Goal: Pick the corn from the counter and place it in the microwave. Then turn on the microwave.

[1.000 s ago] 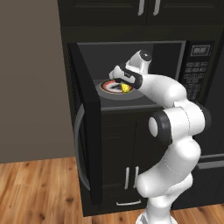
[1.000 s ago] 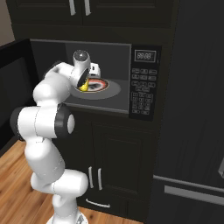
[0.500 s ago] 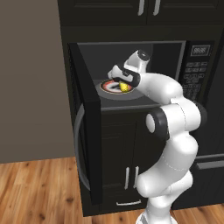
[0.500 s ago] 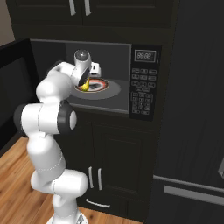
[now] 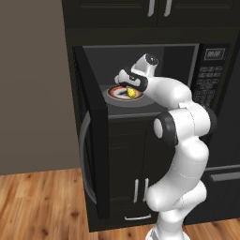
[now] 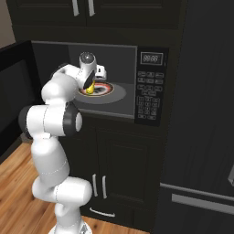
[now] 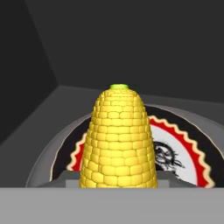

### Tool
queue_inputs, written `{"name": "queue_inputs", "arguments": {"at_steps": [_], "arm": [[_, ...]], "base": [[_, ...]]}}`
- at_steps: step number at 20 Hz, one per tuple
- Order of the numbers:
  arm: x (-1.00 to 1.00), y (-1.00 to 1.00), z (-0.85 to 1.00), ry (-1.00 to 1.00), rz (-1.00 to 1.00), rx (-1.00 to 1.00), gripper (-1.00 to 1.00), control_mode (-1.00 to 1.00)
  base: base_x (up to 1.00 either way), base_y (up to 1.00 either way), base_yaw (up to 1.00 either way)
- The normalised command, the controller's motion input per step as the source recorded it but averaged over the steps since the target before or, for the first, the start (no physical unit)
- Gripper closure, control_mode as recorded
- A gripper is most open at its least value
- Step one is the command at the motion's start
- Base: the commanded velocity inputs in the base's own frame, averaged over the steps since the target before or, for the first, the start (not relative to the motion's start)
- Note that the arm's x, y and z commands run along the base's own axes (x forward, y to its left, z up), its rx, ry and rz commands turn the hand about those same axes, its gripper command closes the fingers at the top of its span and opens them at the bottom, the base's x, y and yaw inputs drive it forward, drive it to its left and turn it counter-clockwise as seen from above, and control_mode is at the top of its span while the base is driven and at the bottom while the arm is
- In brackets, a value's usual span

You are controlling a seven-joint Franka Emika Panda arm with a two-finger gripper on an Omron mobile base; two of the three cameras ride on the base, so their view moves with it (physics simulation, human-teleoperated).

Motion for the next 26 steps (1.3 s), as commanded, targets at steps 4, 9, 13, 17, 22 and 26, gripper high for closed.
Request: {"name": "queue_inputs", "arguments": {"at_steps": [4,9,13,17,22,26], "arm": [[0.15,0.03,-0.07,0.0,0.0,0.0,1.0,-1.0],[0.16,0.0,-0.05,0.0,0.0,0.0,1.0,-1.0],[0.14,0.0,-0.06,0.0,0.0,0.0,1.0,-1.0],[0.14,0.0,-0.06,0.0,0.0,0.0,1.0,-1.0],[0.11,0.01,-0.09,0.0,0.0,0.0,1.0,-1.0],[0.12,0.02,-0.07,0.0,0.0,0.0,1.0,-1.0]], "base": [[0.0,0.0,0.0],[0.0,0.0,0.0],[0.0,0.0,0.0],[0.0,0.0,0.0],[0.0,0.0,0.0],[0.0,0.0,0.0]]}}
